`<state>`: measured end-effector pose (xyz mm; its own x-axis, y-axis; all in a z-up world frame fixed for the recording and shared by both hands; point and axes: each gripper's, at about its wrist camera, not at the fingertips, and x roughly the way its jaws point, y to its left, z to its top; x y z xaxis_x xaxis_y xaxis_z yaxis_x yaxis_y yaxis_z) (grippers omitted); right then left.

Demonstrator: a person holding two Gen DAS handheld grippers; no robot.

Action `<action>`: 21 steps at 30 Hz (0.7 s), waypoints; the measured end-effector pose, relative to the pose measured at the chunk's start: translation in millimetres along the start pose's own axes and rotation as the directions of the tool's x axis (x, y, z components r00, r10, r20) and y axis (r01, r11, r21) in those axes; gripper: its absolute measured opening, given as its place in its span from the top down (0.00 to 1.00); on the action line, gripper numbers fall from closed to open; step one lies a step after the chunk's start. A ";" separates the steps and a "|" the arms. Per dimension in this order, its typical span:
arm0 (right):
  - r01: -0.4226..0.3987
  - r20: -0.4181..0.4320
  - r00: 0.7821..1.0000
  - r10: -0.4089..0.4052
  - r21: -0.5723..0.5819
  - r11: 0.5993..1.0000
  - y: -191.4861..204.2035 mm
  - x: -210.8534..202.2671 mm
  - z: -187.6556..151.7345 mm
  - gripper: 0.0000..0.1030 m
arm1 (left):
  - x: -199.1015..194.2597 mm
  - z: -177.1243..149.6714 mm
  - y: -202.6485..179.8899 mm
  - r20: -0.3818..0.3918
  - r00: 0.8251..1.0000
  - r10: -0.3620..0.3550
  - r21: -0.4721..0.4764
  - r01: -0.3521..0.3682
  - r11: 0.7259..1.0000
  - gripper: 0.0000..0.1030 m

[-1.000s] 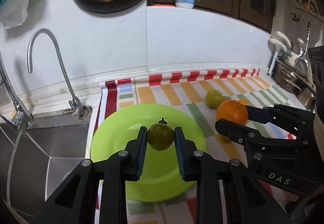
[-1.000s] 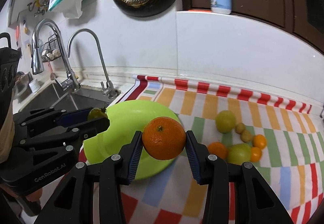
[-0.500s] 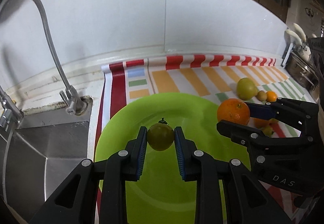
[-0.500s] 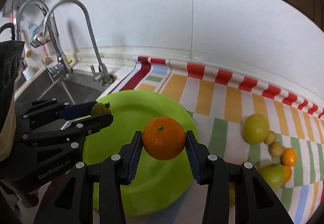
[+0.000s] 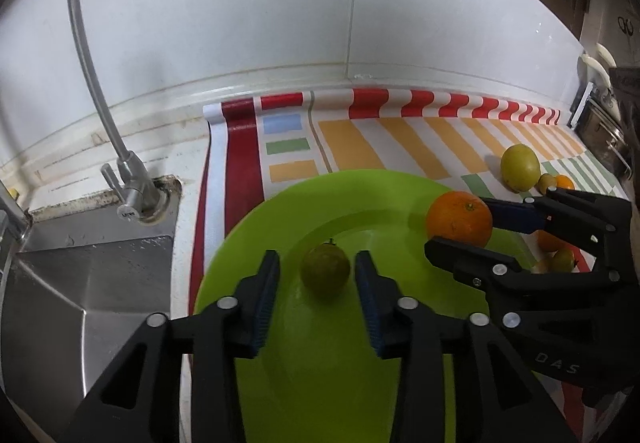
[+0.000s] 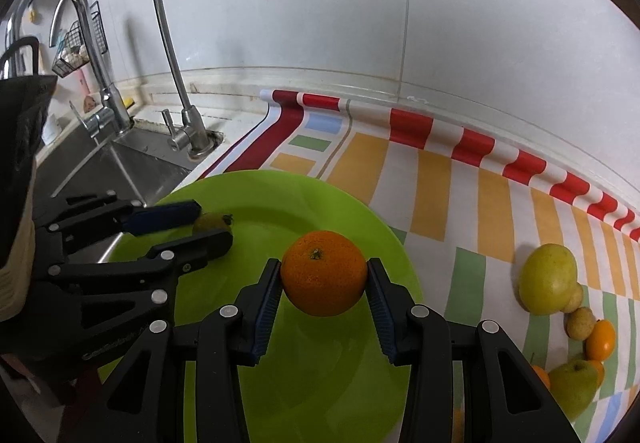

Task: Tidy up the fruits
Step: 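Carry the green tomato and orange over the green plate with both grippers, then open both grippers to release the tomato and orange onto the plate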

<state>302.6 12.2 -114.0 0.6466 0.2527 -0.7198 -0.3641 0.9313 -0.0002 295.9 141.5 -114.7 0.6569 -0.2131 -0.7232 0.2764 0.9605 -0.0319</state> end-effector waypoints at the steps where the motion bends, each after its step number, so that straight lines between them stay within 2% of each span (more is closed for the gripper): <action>1: 0.000 0.001 1.000 0.000 0.001 1.000 0.1 -0.3 0.0 0.57 | -3.0 0.6 1.1 0.008 1.000 0.007 -0.003 -0.007 1.000 0.55; 4: 0.019 0.021 1.000 -0.019 0.018 1.000 0.4 -8.4 0.0 0.44 | -15.0 2.1 4.6 0.033 0.999 0.026 -0.011 -0.026 1.000 0.49; 5: 0.024 0.032 0.999 -0.025 0.020 1.000 0.6 -12.3 -0.1 0.43 | -19.4 2.2 4.9 0.039 0.999 0.030 -0.013 -0.029 0.999 0.47; 10: 0.068 0.079 0.995 -0.069 0.014 0.998 5.9 -38.1 -3.2 0.42 | -47.5 1.2 0.3 0.080 0.995 0.056 -0.019 -0.055 0.998 0.38; 12: 0.071 0.098 0.993 -0.073 0.024 0.997 6.6 -51.5 -5.9 0.41 | -58.2 0.4 -3.3 0.093 0.993 0.068 -0.020 -0.066 0.998 0.37; 15: 0.086 0.136 0.987 -0.091 0.041 0.995 5.4 -72.4 -10.9 0.34 | -78.0 -1.3 -10.3 0.114 0.990 0.081 -0.042 -0.077 0.996 0.35; 21: 0.114 0.190 0.974 -0.124 0.067 0.991 -3.8 -112.0 -25.6 0.33 | -110.9 -6.5 -33.0 0.158 0.982 0.108 -0.077 -0.097 0.992 0.30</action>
<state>214.4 -26.3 -51.2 0.8025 0.1800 -0.5689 -0.2427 0.9694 -0.0356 209.4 134.6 -38.0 0.7854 -0.1338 -0.6043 0.1566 0.9875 -0.0152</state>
